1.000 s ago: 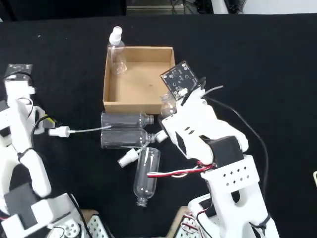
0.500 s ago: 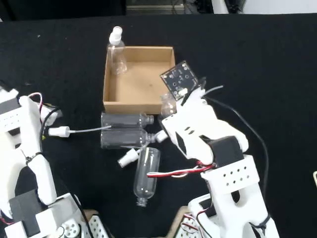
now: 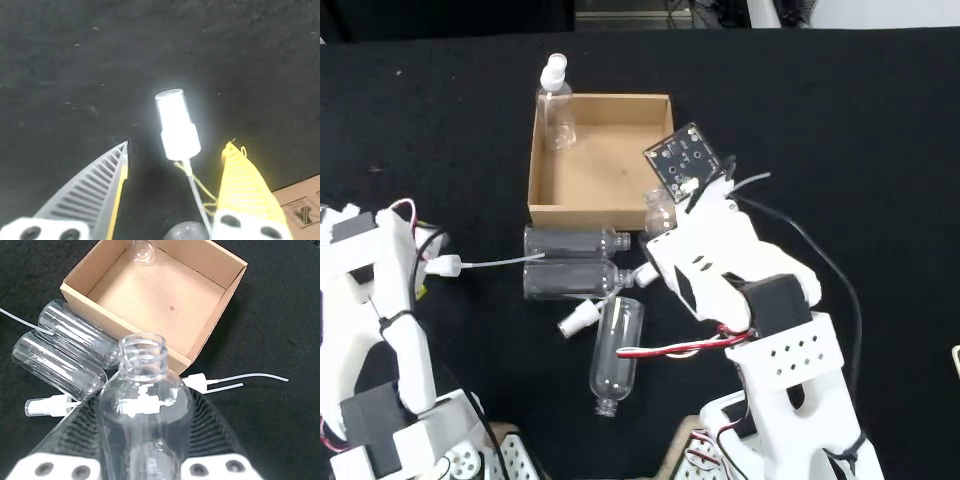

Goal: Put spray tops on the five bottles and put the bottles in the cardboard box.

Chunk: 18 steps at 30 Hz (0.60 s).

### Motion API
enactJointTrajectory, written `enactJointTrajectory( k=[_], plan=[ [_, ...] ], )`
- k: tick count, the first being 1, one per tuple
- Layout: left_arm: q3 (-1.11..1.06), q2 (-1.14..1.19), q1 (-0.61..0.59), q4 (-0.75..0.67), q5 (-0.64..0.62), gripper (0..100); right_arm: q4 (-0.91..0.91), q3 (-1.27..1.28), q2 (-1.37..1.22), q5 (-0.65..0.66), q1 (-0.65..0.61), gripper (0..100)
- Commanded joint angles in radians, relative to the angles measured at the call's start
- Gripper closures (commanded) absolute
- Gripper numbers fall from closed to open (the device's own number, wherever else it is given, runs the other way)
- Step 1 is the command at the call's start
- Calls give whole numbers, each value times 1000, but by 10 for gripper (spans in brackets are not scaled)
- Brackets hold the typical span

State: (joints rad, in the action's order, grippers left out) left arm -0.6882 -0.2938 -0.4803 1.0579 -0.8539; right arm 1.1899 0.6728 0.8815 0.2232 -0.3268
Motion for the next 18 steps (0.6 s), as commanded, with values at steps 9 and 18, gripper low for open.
enactJointTrajectory(
  k=[9,18],
  plan=[
    [-193,34,22,-354,-28,725,-5,1,33,-9,-11,988],
    [-82,239,19,-353,-28,727,-12,8,33,-8,-9,987]
  ],
)
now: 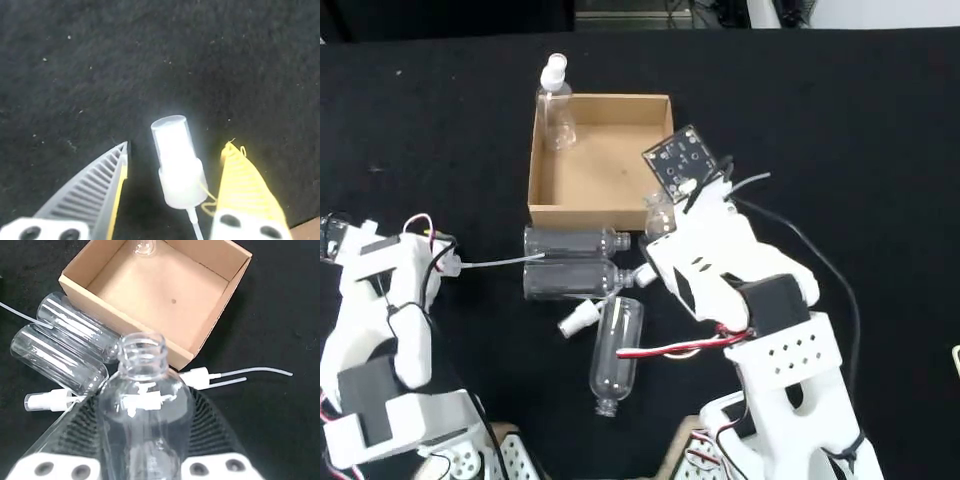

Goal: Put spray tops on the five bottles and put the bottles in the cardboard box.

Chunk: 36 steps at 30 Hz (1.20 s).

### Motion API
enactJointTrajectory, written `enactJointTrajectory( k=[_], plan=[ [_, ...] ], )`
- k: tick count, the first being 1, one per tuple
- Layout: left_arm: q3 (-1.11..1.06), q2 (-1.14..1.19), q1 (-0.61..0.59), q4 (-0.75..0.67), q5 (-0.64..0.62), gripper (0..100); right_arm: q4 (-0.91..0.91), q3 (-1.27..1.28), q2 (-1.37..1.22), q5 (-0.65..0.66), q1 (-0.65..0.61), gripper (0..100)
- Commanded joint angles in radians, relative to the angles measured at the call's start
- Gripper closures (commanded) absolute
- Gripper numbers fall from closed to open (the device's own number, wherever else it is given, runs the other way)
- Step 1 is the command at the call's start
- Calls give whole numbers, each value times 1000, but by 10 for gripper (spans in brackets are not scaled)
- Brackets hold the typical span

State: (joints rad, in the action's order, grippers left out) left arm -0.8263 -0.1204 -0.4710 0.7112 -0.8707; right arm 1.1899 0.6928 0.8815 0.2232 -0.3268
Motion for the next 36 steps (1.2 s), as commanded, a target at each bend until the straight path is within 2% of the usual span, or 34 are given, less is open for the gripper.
enactJointTrajectory(
  k=[1,7,11,14,17,21,23,28,30,34,36],
  plan=[
    [68,83,8,11,-11,734,-12,-12,33,-8,-9,987],
    [306,94,-22,281,14,961,-12,-12,33,-8,-9,987],
    [441,94,-65,374,157,970,-12,-10,33,-8,-9,987],
    [532,84,-153,394,270,970,-12,-8,33,-8,-11,987],
    [628,97,-254,422,529,971,-12,-8,33,-8,-11,987],
    [653,138,-372,423,1065,967,-12,-8,33,-8,-11,987],
    [674,173,-406,385,1258,970,-12,-8,33,-8,-11,987],
    [676,261,-447,272,1280,966,-12,-8,33,-8,-11,987],
    [673,301,-455,270,1280,950,-12,-7,33,-8,-11,987],
    [707,362,-472,318,1280,770,-12,-7,33,-8,-11,987],
    [739,384,-486,330,1280,755,-12,-7,33,-8,-11,987]
  ],
)
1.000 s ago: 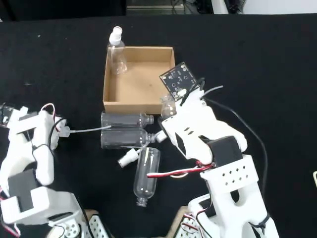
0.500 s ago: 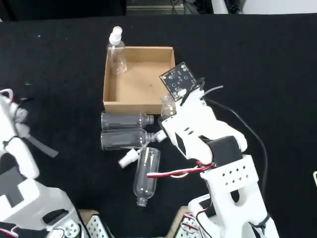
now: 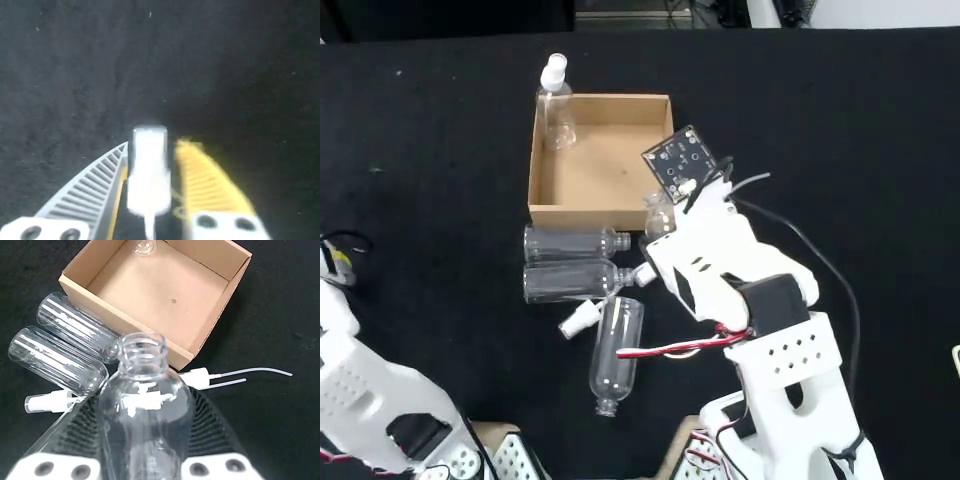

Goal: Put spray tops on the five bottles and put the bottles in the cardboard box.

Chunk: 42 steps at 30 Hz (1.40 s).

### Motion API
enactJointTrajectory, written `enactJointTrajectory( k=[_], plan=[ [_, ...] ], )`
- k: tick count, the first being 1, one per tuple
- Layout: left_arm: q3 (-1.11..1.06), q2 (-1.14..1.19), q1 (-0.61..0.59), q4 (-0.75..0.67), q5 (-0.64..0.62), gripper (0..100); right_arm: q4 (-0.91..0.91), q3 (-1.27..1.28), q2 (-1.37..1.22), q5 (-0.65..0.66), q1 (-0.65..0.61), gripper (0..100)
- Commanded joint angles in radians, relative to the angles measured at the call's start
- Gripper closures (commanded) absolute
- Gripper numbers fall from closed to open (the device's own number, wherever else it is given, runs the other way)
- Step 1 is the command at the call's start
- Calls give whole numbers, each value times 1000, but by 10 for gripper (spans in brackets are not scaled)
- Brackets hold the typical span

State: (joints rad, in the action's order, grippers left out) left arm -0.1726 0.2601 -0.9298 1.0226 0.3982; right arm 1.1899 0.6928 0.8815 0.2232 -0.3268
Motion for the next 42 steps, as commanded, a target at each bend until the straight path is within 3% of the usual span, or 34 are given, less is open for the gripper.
enactJointTrajectory(
  k=[1,7,10,13,20,32,37,42],
  plan=[
    [107,6,-35,41,11,767,-12,-7,33,-8,-11,987],
    [315,46,-28,356,69,789,-14,-7,33,-8,-11,987],
    [409,114,-16,440,61,791,-14,-7,33,-9,-11,987],
    [498,212,-25,460,37,791,-11,-7,33,-9,-11,987],
    [633,347,-13,543,157,791,-12,-7,33,-9,-11,987],
    [607,404,4,557,250,794,-12,-7,33,-9,-11,987],
    [607,402,56,560,245,980,-12,-7,33,-9,-11,987],
    [667,348,77,675,241,968,-8,-10,35,-12,-12,988]
  ],
)
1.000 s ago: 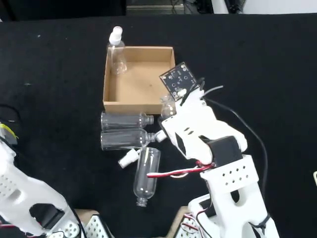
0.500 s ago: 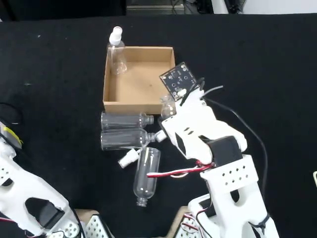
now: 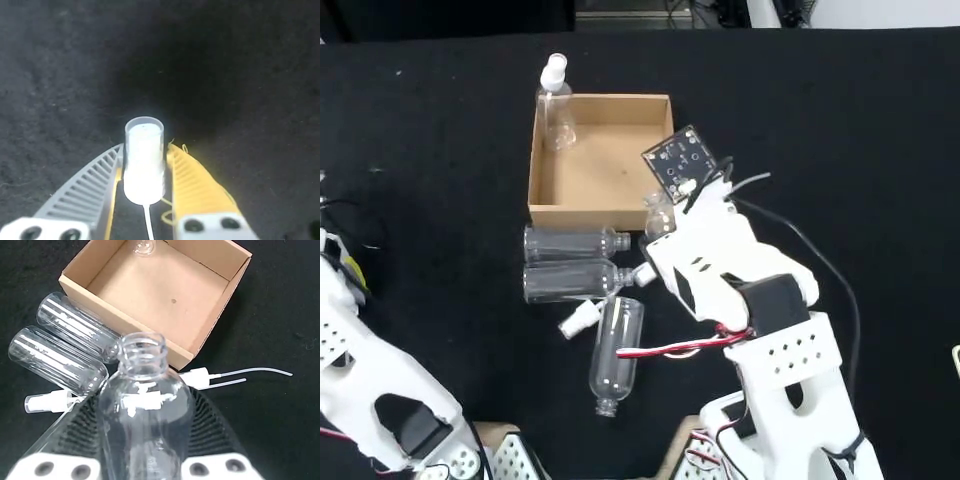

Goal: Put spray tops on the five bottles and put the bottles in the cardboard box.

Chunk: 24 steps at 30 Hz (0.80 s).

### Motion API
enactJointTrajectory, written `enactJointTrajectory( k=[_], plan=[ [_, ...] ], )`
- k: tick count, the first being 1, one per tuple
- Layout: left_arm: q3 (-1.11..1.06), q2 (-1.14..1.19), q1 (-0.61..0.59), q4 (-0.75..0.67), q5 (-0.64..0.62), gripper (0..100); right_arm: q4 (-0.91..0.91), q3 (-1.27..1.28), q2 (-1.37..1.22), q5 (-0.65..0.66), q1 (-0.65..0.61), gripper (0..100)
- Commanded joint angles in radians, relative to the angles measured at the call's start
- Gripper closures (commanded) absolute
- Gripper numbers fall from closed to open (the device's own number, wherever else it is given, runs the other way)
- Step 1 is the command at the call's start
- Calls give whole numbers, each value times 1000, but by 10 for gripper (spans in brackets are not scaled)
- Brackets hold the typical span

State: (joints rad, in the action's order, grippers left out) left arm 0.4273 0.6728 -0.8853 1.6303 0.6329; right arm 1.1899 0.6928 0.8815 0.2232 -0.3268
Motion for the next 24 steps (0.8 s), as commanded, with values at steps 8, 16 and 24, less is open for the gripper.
enactJointTrajectory(
  k=[8,16,24],
  plan=[
    [82,-459,105,126,-123,970,-32,-36,189,-80,-15,988],
    [-84,-890,430,49,-336,970,-437,176,378,-161,-126,988],
    [-81,-1195,704,-204,-559,970,-767,420,415,-173,-130,988]
  ],
)
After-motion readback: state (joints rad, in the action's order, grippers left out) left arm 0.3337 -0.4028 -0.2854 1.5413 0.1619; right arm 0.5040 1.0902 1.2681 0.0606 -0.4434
